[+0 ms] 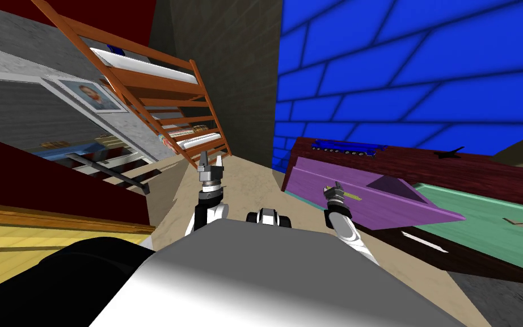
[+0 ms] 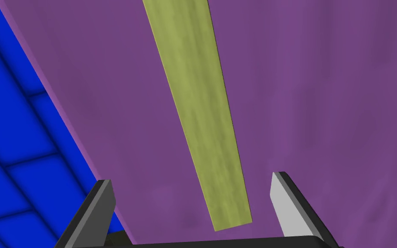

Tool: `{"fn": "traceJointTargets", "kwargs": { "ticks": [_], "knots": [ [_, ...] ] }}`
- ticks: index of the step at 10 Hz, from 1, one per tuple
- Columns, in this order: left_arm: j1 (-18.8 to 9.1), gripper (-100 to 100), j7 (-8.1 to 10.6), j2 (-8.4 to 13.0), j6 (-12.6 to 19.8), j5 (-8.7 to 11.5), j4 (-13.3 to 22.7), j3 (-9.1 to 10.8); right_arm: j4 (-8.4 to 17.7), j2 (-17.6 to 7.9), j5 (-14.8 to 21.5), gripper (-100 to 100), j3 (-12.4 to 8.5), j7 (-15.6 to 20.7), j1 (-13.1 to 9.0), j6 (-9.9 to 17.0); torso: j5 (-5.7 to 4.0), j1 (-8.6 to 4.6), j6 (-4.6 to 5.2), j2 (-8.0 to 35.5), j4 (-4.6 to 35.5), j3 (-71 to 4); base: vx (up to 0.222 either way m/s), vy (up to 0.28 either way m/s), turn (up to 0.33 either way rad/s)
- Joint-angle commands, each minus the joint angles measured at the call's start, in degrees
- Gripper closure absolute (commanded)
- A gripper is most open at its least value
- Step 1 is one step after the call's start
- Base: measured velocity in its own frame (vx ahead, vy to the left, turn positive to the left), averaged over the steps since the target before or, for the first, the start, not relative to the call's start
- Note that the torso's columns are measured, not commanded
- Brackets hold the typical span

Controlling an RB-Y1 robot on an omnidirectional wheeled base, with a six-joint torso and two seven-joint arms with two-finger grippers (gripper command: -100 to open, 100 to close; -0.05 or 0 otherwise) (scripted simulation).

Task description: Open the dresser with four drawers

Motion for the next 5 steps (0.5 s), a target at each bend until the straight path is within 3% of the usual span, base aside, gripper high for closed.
{"fn": "traceJointTargets", "kwargs": {
  "ticks": [1, 4, 5],
  "knots": [
    [0.00, 0, 0.00, 0.00, 0.00, 0.00, 0.00, 0.00, -0.90, -1.89, -2.06, -100, -2.22, 0.60, -1.02, -3.74, -0.01, -0.06, -0.01, 0.05, 0.03, 0.03, 0.007, 0.075, -0.061],
    [0.00, 0, 0.00, 0.00, 0.00, 0.00, 0.00, 0.00, -1.90, -4.18, -4.27, -100, -4.39, 1.09, -1.90, -7.56, 0.08, 0.06, -0.01, 0.10, 0.09, 0.04, 0.000, 0.082, -0.074],
    [0.00, 0, 0.00, 0.00, 0.00, 0.00, 0.00, 0.00, -0.61, -4.00, -3.62, -100, -3.04, 0.52, -1.83, -5.99, 0.20, 0.13, 0.00, 0.16, 0.18, 0.06, 0.006, 0.026, -0.018]
  ]
}}
